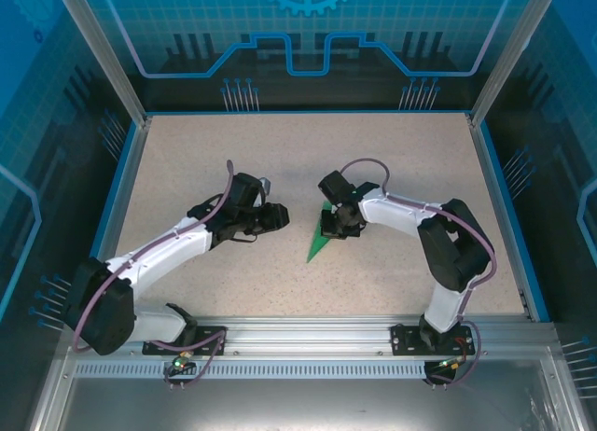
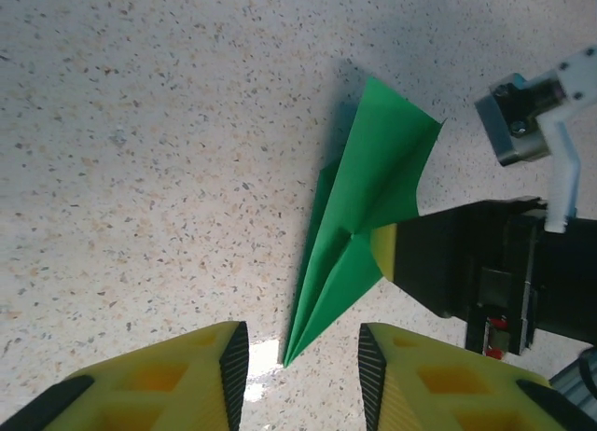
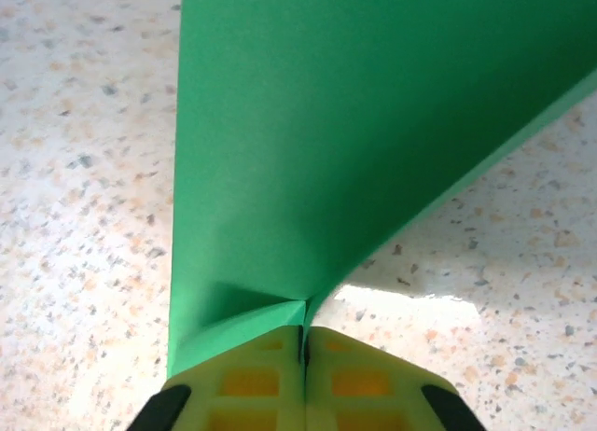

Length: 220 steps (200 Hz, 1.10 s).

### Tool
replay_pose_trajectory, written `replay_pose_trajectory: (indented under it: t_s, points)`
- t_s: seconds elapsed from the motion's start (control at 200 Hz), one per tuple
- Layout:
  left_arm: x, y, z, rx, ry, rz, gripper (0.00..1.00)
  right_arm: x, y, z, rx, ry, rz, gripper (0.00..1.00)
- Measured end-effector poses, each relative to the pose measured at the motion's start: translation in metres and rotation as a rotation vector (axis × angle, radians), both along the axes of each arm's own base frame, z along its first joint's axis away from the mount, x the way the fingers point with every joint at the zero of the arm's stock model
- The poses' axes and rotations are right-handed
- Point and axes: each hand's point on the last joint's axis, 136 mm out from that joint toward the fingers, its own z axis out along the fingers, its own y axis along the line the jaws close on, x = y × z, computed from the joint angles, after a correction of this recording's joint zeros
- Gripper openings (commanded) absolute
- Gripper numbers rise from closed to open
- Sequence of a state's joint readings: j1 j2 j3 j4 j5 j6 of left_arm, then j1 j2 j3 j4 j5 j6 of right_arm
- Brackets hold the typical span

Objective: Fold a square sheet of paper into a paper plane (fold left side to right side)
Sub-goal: Pick up the paper plane at the center of the table, then place the paper plane at the center of the table.

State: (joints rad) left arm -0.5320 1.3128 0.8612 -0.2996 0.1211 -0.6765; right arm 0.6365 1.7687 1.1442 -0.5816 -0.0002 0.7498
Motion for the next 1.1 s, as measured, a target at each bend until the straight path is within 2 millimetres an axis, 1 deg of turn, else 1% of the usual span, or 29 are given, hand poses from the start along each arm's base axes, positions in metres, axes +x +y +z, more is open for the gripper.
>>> replay_pose_trajectory:
  t_s: [0.09, 0.19, 0.26, 0.305, 0.34, 0.39, 0.44, 0.5, 0.57, 0.62, 0.655, 0.69, 0.73, 0.81, 0.86, 0.885, 0.915, 0.995, 1.1]
  points:
    - [0.000, 0.005, 0.003, 0.016, -0.012, 0.015, 0.45, 0.001, 0.011, 0.021, 0.039, -0.049, 0.053, 0.00]
    - [0.000, 0.012, 0.010, 0.030, -0.036, 0.036, 0.50, -0.001, 0.027, 0.054, 0.118, -0.122, 0.124, 0.00]
    - [0.000, 0.017, 0.016, 0.038, -0.057, 0.054, 0.54, -0.004, 0.035, 0.075, 0.179, -0.169, 0.163, 0.00]
    - [0.001, 0.021, 0.020, 0.041, -0.071, 0.066, 0.56, -0.006, 0.038, 0.083, 0.215, -0.191, 0.181, 0.00]
    - [0.001, 0.024, 0.023, 0.045, -0.082, 0.076, 0.57, -0.008, 0.039, 0.085, 0.241, -0.196, 0.194, 0.00]
    - [0.002, 0.027, 0.026, 0.048, -0.094, 0.087, 0.58, -0.012, 0.041, 0.079, 0.273, -0.179, 0.211, 0.00]
    - [0.002, 0.028, 0.029, 0.050, -0.103, 0.094, 0.59, -0.016, 0.041, 0.065, 0.291, -0.147, 0.221, 0.00]
    - [0.002, 0.030, 0.029, 0.053, -0.105, 0.099, 0.59, -0.022, 0.036, 0.036, 0.284, -0.084, 0.226, 0.00]
    - [0.002, 0.030, 0.029, 0.056, -0.104, 0.101, 0.60, -0.029, 0.025, 0.002, 0.249, -0.004, 0.219, 0.00]
    - [0.002, 0.030, 0.029, 0.055, -0.103, 0.101, 0.60, -0.034, 0.015, -0.016, 0.224, 0.039, 0.210, 0.00]
    - [0.002, 0.030, 0.029, 0.056, -0.104, 0.101, 0.60, -0.035, 0.009, -0.023, 0.215, 0.054, 0.205, 0.00]
    - [0.002, 0.030, 0.029, 0.056, -0.102, 0.101, 0.60, -0.035, 0.004, -0.026, 0.210, 0.060, 0.201, 0.00]
    - [0.002, 0.030, 0.029, 0.056, -0.102, 0.101, 0.61, -0.033, -0.001, -0.026, 0.208, 0.056, 0.198, 0.05]
    - [0.002, 0.030, 0.028, 0.056, -0.101, 0.101, 0.61, -0.028, -0.006, -0.025, 0.204, 0.039, 0.195, 0.11]
    - [0.002, 0.030, 0.028, 0.055, -0.100, 0.102, 0.61, -0.025, -0.009, -0.023, 0.198, 0.027, 0.196, 0.18]
    - [0.002, 0.030, 0.028, 0.055, -0.100, 0.103, 0.62, -0.025, -0.011, -0.022, 0.197, 0.023, 0.194, 0.23]
    - [0.002, 0.030, 0.028, 0.055, -0.100, 0.103, 0.62, -0.024, -0.012, -0.021, 0.192, 0.016, 0.195, 0.26]
    - [0.002, 0.030, 0.028, 0.055, -0.100, 0.103, 0.62, -0.023, -0.016, -0.018, 0.176, 0.005, 0.201, 0.31]
    - [0.002, 0.030, 0.028, 0.055, -0.100, 0.103, 0.64, -0.025, -0.026, -0.012, 0.128, 0.001, 0.191, 0.34]
